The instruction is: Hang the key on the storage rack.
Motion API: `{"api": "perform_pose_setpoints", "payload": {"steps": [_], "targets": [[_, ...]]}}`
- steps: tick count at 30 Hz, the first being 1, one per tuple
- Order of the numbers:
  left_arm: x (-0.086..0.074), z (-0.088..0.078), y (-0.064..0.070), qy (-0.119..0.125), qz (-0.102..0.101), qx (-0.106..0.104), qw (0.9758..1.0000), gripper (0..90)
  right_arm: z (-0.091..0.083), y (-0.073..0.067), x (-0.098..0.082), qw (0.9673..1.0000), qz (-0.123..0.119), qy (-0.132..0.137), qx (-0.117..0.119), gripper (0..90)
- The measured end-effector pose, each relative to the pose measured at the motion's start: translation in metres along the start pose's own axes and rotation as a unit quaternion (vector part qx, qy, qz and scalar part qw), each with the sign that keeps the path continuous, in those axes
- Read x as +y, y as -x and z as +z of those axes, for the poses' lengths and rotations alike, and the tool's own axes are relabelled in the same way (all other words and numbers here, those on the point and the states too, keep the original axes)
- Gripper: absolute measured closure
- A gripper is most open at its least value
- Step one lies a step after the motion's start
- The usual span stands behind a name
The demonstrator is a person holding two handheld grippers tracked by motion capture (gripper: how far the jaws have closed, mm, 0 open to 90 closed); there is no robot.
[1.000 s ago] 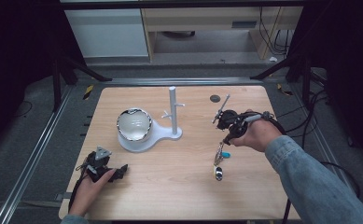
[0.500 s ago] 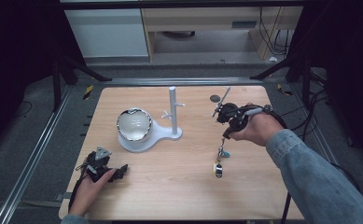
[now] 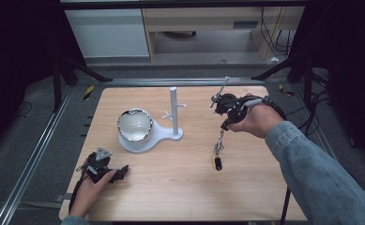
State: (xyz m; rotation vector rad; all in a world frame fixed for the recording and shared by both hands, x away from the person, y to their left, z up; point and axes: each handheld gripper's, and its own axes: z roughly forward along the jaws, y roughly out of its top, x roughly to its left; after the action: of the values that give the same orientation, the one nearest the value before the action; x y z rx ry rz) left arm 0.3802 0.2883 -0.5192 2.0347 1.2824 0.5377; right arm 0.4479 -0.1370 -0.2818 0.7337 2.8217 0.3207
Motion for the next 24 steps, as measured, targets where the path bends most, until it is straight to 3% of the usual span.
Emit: {"api": "perform_pose_setpoints", "payload": {"steps": [14,24], "targets": [[0.0,0.0,0.0,0.0,0.0,0.0,1.0,0.0,-0.019,0.006,0.028,0.9997,-0.006,0.02,-0.011,88.9],[0.0,0.0,0.0,0.0,0.0,0.0,1.0,0.0,-0.021,0.008,0.043,0.9995,-0.015,0.023,-0.015,88.9]]}}
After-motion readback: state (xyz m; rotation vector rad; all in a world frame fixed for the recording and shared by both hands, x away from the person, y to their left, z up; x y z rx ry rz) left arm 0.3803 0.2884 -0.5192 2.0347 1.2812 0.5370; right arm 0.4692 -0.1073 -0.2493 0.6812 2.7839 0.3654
